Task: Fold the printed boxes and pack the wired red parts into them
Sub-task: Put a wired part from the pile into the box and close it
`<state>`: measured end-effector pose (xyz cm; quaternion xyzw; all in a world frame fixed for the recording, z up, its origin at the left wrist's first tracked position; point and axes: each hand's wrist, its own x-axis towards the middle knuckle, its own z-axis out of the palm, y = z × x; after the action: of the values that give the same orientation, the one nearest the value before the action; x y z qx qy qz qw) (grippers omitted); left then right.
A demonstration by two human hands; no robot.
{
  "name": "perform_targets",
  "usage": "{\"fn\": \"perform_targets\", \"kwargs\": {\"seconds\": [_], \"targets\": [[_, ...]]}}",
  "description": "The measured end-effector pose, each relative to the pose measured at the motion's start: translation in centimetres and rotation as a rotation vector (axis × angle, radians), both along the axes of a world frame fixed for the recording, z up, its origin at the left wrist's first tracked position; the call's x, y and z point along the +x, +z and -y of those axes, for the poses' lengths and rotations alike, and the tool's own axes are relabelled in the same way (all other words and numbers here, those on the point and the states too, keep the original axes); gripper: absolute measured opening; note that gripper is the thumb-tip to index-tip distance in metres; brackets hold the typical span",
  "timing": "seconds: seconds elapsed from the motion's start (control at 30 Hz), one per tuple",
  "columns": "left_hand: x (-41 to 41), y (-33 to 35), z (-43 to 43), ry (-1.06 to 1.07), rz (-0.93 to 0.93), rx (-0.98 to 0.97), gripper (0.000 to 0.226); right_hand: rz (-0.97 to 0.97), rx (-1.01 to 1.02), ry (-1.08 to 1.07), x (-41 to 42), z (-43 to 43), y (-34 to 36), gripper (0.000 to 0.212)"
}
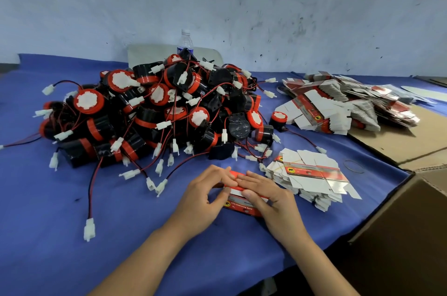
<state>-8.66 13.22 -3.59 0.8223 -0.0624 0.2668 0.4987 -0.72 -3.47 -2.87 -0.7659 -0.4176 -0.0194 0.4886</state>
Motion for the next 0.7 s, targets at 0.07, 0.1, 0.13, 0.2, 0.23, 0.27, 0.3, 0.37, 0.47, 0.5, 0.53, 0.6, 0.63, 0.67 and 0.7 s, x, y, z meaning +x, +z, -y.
{"fn": "perform_targets", "kwargs": {"seconds": [0.07,0.1,0.13,0.2,0.23,0.27,0.3,0.37,0.47,0.5,0.53,0.6,0.63,0.67,0.7], "targets": [[0.02,-0.11,-0.21,-0.013,-0.01,0.004,0.015,0.07,-0.04,0.009,0.17,0.3,-0.11,0.03],[0.08,-0.15,-0.3,-0.016,-0.014,0.016,0.014,0.101,-0.068,0.016,0.3,0.5,-0.09,0.031],[0.13,-0.19,-0.39,-0.019,-0.015,0.032,0.012,0.121,-0.097,0.029,0.4,0.67,-0.03,0.032],[0.21,-0.19,-0.51,-0.024,-0.013,0.056,0.009,0.146,-0.151,0.063,0.59,0.93,0.27,0.035],[0.23,-0.18,-0.55,-0.028,-0.013,0.055,0.008,0.154,-0.171,0.075,0.68,1.0,0.46,0.036],[0.26,-0.2,-0.6,-0.036,-0.015,0.043,0.008,0.157,-0.184,0.083,0.72,1.05,0.61,0.036],[0.31,-0.22,-0.63,-0.04,-0.018,0.021,0.008,0.154,-0.192,0.086,0.75,1.08,0.72,0.036],[0.41,-0.19,-0.62,-0.028,-0.039,-0.033,0.007,0.139,-0.203,0.086,0.82,1.11,0.78,0.034],[0.61,-0.13,-0.46,0.007,-0.042,-0.031,0.008,0.125,-0.179,0.064,0.68,1.09,0.76,0.032],[0.6,-0.04,-0.37,0.013,-0.03,-0.009,0.005,0.123,-0.16,0.052,0.59,1.01,0.76,0.033],[0.58,0.05,-0.31,0.015,-0.014,0.012,0.002,0.12,-0.145,0.041,0.49,0.92,0.72,0.034],[0.57,0.15,-0.19,0.021,0.014,0.044,0.006,0.133,-0.134,0.017,0.31,0.79,0.53,0.033],[0.52,0.14,-0.17,0.026,0.026,0.066,0.009,0.152,-0.136,0.007,0.22,0.74,0.42,0.033],[0.47,0.12,-0.15,0.03,0.041,0.097,0.012,0.172,-0.141,0.001,0.15,0.73,0.36,0.032],[0.4,0.1,-0.11,0.037,0.061,0.136,0.014,0.191,-0.145,0.002,0.09,0.77,0.35,0.032]]}}
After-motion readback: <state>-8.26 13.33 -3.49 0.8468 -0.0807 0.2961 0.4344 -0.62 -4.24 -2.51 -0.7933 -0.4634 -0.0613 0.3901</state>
